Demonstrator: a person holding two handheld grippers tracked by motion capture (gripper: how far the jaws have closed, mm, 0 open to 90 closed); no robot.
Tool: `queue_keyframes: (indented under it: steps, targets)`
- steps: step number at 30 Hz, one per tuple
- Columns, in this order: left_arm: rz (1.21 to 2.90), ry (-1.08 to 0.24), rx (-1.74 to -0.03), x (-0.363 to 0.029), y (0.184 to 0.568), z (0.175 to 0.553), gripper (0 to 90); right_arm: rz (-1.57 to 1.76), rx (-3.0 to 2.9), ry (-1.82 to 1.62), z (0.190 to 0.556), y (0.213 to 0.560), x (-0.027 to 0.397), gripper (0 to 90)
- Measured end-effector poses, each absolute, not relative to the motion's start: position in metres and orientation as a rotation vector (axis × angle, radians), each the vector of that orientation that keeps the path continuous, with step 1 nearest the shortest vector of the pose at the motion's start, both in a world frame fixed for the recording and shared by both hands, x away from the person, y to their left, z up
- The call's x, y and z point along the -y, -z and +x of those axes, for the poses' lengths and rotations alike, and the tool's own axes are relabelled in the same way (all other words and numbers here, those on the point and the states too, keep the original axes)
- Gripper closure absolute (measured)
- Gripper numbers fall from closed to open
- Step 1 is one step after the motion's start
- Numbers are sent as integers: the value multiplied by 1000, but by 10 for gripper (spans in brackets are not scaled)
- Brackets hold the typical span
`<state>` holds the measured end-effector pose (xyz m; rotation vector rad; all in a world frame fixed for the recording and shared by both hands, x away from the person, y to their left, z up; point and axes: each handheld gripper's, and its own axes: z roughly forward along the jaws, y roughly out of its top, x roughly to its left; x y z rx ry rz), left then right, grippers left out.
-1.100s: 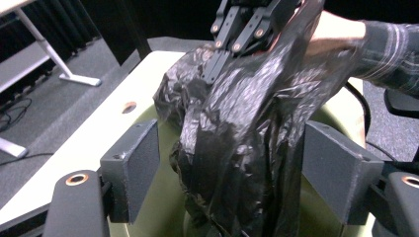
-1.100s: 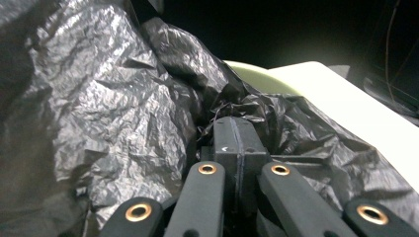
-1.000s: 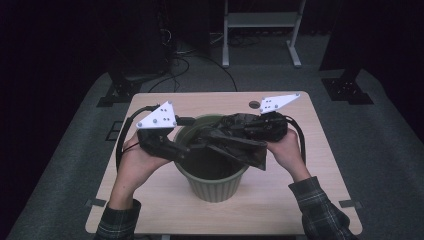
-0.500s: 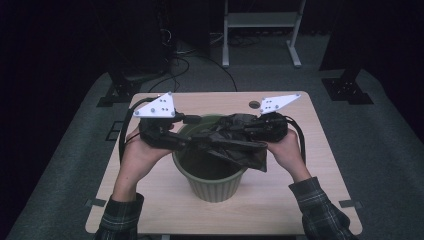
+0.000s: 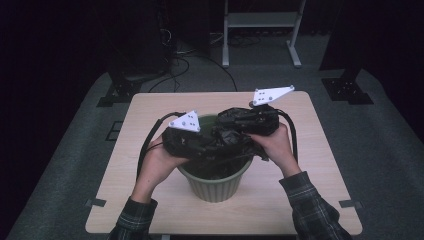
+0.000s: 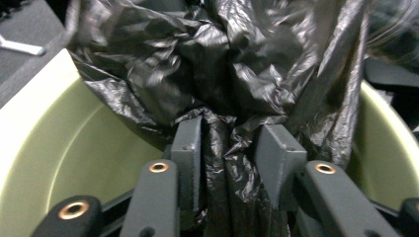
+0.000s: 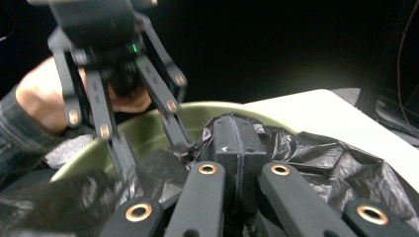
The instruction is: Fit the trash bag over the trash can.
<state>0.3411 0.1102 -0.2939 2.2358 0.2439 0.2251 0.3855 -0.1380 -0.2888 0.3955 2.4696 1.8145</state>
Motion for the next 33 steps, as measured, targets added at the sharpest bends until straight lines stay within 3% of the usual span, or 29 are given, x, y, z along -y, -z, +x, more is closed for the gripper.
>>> queue_keyframes:
  steps: [4, 8, 17, 22, 24, 27, 33]
  targets:
    - [2194, -291, -275, -120, 290, 338, 385, 368, -2498, -1803, 383, 291, 131, 900]
    - [2114, -296, -288, -134, 279, 340, 377, 347, -2509, -1814, 382, 293, 133, 900]
    - [2132, -262, -248, -119, 279, 351, 516, 269, -2493, -1932, 378, 291, 136, 900]
    - [2164, -240, -223, -109, 283, 351, 725, 251, -2484, -1940, 376, 288, 138, 900]
    - [2160, -261, -230, -111, 284, 350, 790, 261, -2465, -1937, 374, 288, 141, 785]
    - [2132, -299, -252, -122, 287, 349, 832, 316, -2418, -1954, 371, 286, 154, 689]
    - [2107, -314, -281, -136, 292, 347, 837, 415, -2362, -1921, 365, 285, 184, 654]
